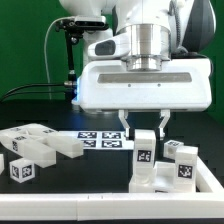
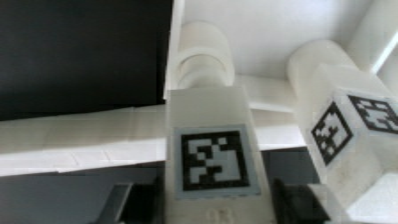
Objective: Assemble chair
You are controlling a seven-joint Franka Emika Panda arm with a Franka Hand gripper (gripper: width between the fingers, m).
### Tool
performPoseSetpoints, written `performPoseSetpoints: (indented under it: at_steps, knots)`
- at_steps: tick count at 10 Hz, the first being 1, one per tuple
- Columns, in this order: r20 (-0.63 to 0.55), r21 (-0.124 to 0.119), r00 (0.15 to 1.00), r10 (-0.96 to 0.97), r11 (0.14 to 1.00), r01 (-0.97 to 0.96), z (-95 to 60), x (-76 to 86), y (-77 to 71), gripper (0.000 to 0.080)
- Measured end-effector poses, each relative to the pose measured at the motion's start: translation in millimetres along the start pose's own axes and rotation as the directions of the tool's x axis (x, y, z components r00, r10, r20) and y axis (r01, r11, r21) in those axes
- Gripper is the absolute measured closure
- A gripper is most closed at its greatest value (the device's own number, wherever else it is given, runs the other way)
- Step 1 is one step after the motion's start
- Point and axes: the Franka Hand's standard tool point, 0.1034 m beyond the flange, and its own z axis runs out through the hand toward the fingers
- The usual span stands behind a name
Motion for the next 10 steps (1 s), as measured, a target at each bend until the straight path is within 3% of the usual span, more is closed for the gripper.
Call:
performPoseSetpoints:
  at_steps: [6,7,8,10]
  knots:
    - [-0.048,-0.012,0.999,-0.014,1.000,0.013,6.3,-2.0,-0.9,0.0515]
    - [-0.048,-0.013,0.999,-0.014,1.000,0.013,6.5,-2.2,-0.6,0.0403]
    - [-0.048,-0.013,0.999,-0.014,1.000,0.013,6.6,-2.3,-0.6,0.0403]
    - [0.076,0.008,0.997,0.012,1.000,-0.013,4.6,1.3,1.2,0.0174]
